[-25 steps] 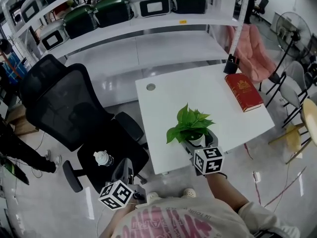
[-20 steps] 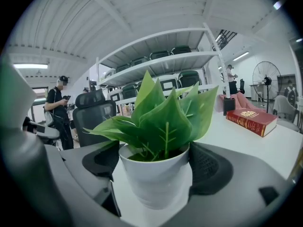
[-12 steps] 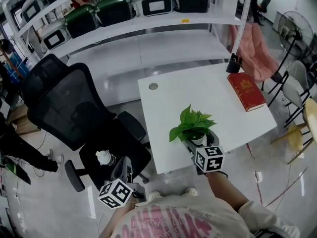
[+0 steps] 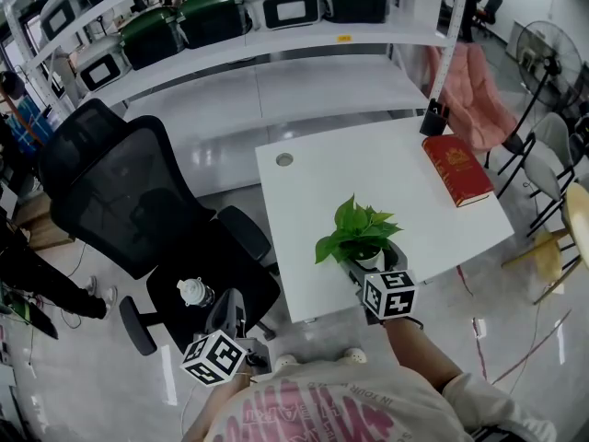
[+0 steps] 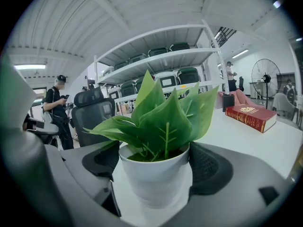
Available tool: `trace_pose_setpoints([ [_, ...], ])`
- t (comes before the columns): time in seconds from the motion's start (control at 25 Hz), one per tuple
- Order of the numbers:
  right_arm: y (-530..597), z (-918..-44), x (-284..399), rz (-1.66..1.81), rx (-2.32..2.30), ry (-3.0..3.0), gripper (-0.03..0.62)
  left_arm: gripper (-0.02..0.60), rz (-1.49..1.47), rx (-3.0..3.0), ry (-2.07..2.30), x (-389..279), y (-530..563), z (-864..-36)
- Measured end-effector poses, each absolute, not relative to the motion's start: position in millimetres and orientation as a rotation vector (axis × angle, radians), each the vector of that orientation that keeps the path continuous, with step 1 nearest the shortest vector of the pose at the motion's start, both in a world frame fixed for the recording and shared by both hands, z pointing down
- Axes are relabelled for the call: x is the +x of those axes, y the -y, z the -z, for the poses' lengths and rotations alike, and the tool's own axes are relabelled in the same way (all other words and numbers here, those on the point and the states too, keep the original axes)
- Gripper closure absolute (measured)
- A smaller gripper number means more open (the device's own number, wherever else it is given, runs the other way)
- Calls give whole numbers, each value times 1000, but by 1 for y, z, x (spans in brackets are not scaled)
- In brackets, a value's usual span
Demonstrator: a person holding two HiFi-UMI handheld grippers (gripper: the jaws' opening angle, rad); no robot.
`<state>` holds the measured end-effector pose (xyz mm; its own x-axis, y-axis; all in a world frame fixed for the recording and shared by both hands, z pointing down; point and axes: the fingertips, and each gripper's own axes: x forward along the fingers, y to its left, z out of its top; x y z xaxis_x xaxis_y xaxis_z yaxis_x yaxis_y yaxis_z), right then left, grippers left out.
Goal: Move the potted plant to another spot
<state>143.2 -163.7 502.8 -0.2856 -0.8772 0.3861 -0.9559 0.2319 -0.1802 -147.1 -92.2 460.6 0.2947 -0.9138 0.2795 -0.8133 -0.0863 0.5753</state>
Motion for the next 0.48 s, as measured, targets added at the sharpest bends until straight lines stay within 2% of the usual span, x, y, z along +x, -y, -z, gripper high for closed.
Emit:
trace_pose_setpoints([
  [0.48, 160, -504, 144, -570, 1694, 2317, 117, 557, 191, 1907, 1536, -146, 88, -465],
])
